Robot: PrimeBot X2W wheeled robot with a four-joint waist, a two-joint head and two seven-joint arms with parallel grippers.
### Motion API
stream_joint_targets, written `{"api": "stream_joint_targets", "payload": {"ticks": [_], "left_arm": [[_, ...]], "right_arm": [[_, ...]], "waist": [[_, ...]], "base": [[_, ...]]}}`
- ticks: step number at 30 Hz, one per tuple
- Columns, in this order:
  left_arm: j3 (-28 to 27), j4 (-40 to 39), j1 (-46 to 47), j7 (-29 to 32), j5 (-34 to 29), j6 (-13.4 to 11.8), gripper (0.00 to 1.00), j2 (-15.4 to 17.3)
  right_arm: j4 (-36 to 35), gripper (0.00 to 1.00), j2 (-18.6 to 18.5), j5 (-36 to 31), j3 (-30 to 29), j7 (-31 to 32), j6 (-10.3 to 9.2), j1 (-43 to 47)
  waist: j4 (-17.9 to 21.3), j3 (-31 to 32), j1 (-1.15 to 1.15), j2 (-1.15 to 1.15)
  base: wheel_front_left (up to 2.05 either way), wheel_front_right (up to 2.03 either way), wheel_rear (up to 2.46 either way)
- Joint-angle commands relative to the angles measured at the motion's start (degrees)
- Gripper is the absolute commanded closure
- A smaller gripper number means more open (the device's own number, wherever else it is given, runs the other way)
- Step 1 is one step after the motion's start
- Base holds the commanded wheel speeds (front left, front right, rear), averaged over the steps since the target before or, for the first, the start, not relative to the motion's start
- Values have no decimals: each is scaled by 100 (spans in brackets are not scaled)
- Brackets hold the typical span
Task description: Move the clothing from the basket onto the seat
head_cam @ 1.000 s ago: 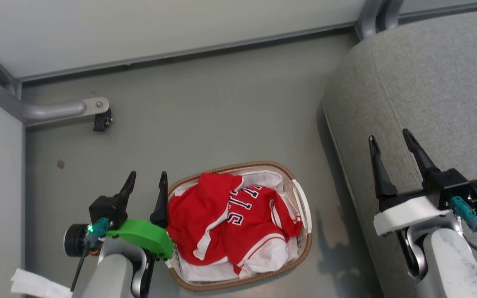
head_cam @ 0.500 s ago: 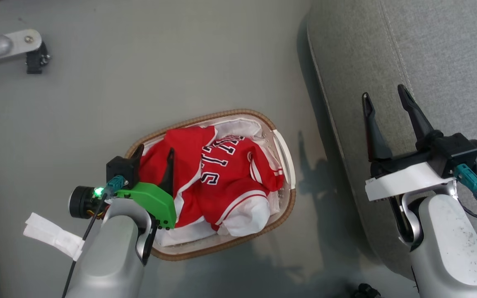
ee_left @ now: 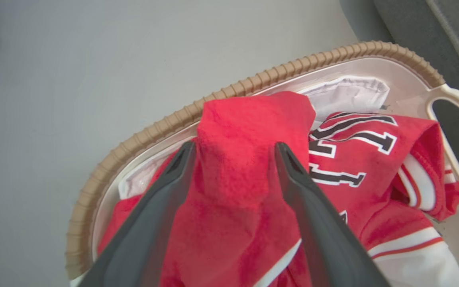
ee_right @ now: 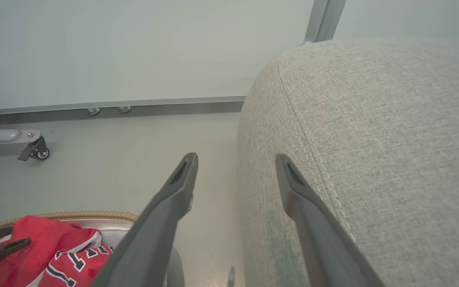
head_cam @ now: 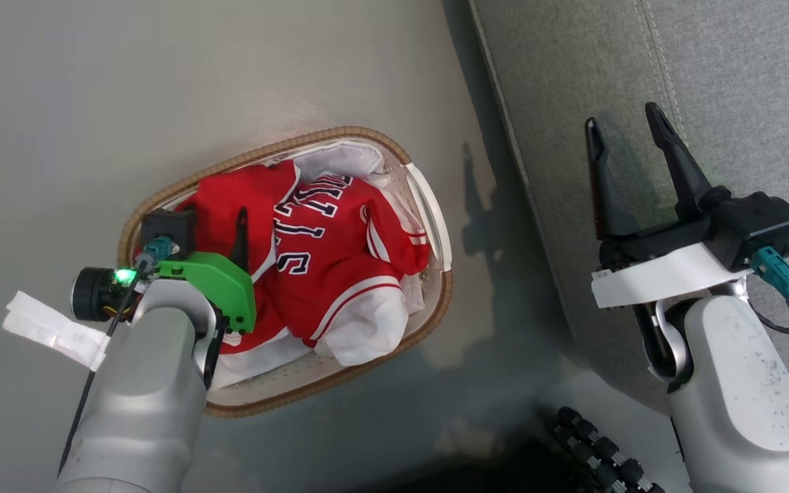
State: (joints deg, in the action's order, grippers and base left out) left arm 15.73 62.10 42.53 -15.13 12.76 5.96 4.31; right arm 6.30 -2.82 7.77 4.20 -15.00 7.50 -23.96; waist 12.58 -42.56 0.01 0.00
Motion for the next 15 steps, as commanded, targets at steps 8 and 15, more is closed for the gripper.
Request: {"api": "stream_joint_targets", "payload": {"ticks": [8, 15], "left_arm": [[-83, 303, 397, -1, 92, -138, 0, 137], [184, 617, 490, 20, 38, 45, 97, 41]], "right_arm": [[-38, 0, -14, 93, 76, -28, -2, -99], [-8, 0, -14, 144, 124, -28, -2, -107]], "waist": [[232, -321, -1, 0], [270, -344, -1, 0]], "base": [[0, 0, 0], [0, 0, 0]]}}
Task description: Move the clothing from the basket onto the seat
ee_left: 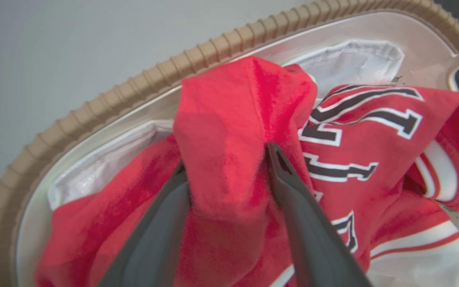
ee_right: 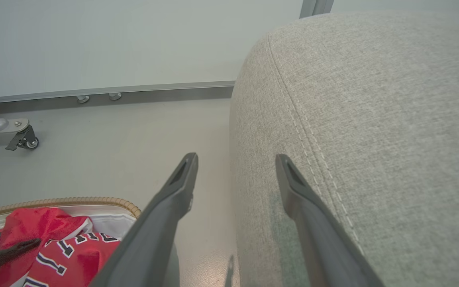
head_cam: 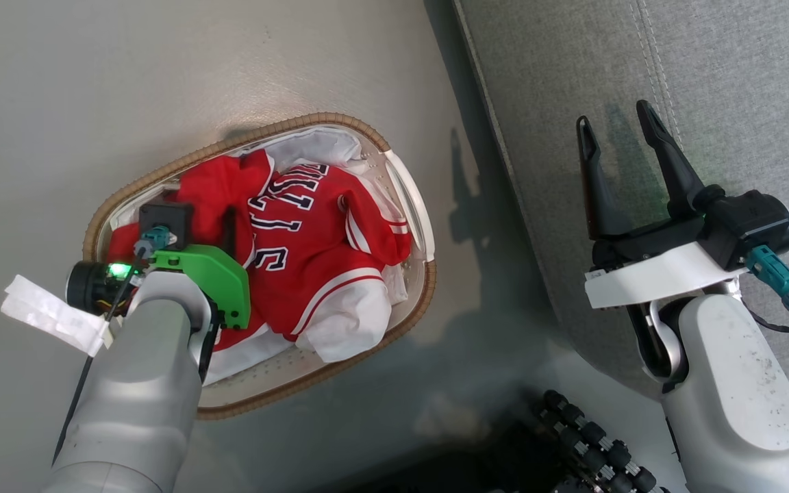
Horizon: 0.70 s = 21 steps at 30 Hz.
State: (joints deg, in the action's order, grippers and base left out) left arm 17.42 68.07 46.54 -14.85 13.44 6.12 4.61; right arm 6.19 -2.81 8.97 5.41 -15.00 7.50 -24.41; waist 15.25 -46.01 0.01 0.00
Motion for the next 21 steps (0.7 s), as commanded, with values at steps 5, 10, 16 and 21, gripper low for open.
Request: {"api": "stream_joint_targets", "payload": {"ticks": [5, 10, 16, 21], "left_arm": [[151, 130, 137, -23, 13, 82, 100, -41], [245, 79, 50, -44, 51, 111, 100, -62], [344, -261, -222, -36, 35, 136, 100, 11], [426, -823, -541, -35, 32, 138, 100, 43]], "right_arm": [[43, 0, -15, 30, 21, -28, -2, -56], [144, 0, -15, -53, -14, -28, -2, -4], [236, 0, -16, -238, -49, -28, -2, 137], [318, 0, -17, -384, -116, -28, -2, 321]], "waist": [[-5, 46, -1, 0], [-90, 229, -1, 0], [-254, 678, -1, 0], [-449, 1265, -1, 0]], "base": [[0, 0, 0], [0, 0, 0], [0, 0, 0], [0, 0, 0]]}}
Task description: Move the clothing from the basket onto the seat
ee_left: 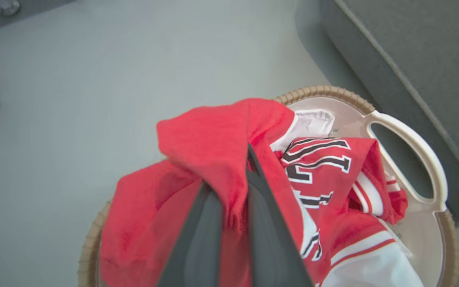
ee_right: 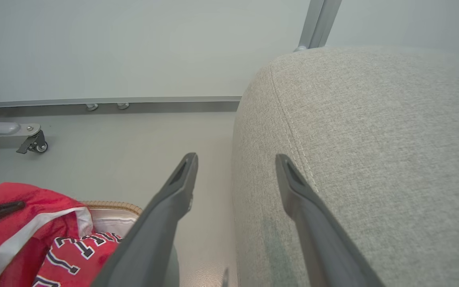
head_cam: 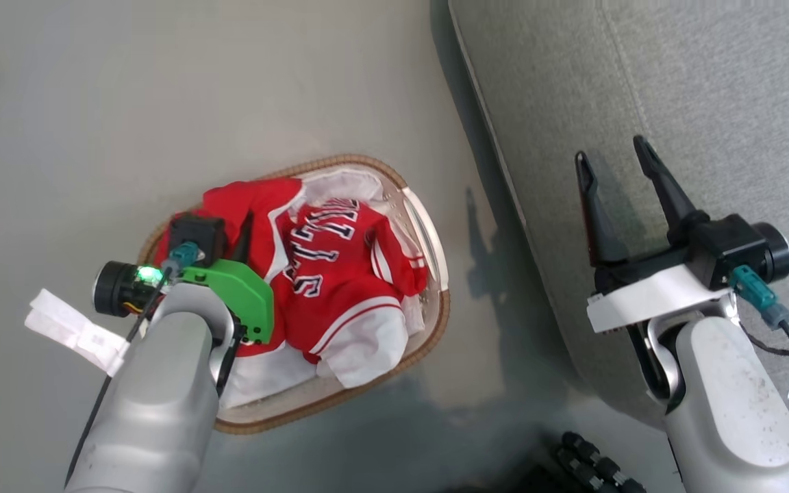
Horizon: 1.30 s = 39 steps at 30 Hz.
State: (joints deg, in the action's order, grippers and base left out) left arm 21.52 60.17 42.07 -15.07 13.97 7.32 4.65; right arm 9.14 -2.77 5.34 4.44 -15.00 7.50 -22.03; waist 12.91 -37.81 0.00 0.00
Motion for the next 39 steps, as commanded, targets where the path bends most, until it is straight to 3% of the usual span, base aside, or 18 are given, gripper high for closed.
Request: {"api": "stream_joint_targets", "payload": {"ticks": [1, 12, 22, 39], "left_arm": [[43, -120, -165, -8, -33, 20, 100, 44], [760, -1179, -706, -10, -212, 21, 100, 285], [1309, -1919, -494, -10, -68, 21, 100, 641], [1674, -3183, 383, 440, 318, 15, 100, 1107]], "right_arm": [[40, 0, -20, -56, -24, -28, -2, 119], [269, 0, -23, -309, -71, -28, -2, 787], [428, 0, -23, -406, -23, -28, -2, 1360], [410, 0, -20, -504, 186, -28, -2, 1042]], "waist": [[-248, 558, 0, 0], [-589, 2157, 0, 0], [-641, 3403, 0, 0], [-682, 3961, 0, 0]], "base": [[0, 0, 0], [0, 0, 0], [0, 0, 0], [0, 0, 0]]}}
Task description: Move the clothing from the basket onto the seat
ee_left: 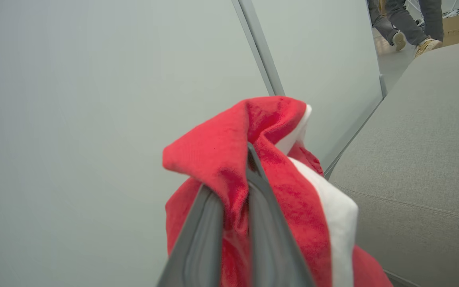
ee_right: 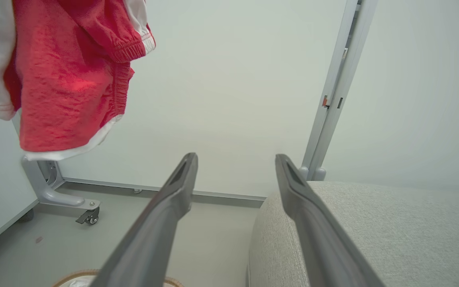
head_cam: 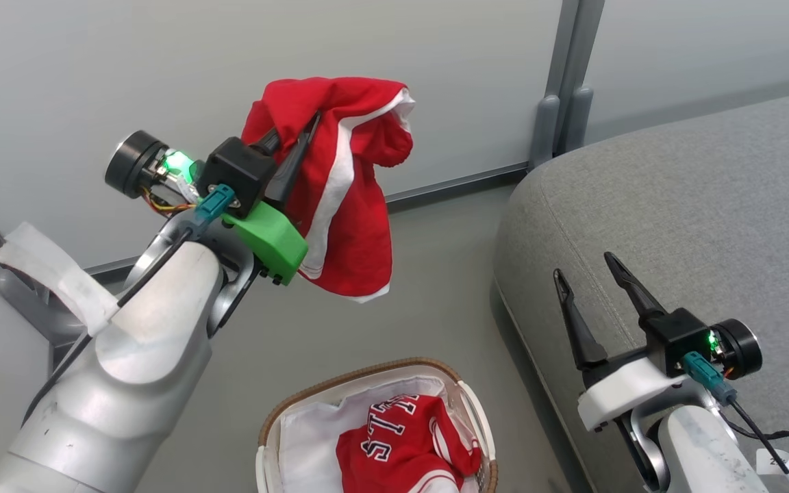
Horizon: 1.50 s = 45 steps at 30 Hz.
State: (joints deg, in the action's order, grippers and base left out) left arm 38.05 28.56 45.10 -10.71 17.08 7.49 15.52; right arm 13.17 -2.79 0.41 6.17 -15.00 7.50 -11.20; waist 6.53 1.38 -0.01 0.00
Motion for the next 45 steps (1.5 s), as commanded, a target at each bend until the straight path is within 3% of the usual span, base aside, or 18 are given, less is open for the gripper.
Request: {"api": "stream_joint_targets", "payload": {"ticks": [1, 17, 29, 41, 42, 45], "left_arm": [[42, -64, 115, 34, 35, -1, 100, 24], [582, -631, 723, 343, 353, -2, 100, -357], [872, -712, 588, 259, 649, -2, 100, -552], [948, -612, 292, 161, 827, -52, 100, -425], [944, -603, 263, 155, 844, -63, 100, -417], [916, -563, 156, 99, 906, -102, 100, -379]], "right_arm": [[23, 0, -19, -9, 59, -28, -2, -62], [795, 0, -22, 126, 1492, -28, -3, -599], [1063, 0, -21, 276, 1606, -28, -3, -1281], [337, 0, -21, 121, 1542, -28, -3, -1283], [312, 53, -21, 145, 1550, -28, -3, -1268], [354, 100, -21, 234, 1567, -28, -3, -1239]], "waist": [[-59, 52, 1, 0], [-516, 144, 1, 0], [-722, 210, 1, 0], [-715, 247, 1, 0], [-703, 247, 1, 0], [-662, 246, 1, 0]], "base": [[0, 0, 0], [0, 0, 0], [0, 0, 0], [0, 0, 0], [0, 0, 0], [0, 0, 0]]}}
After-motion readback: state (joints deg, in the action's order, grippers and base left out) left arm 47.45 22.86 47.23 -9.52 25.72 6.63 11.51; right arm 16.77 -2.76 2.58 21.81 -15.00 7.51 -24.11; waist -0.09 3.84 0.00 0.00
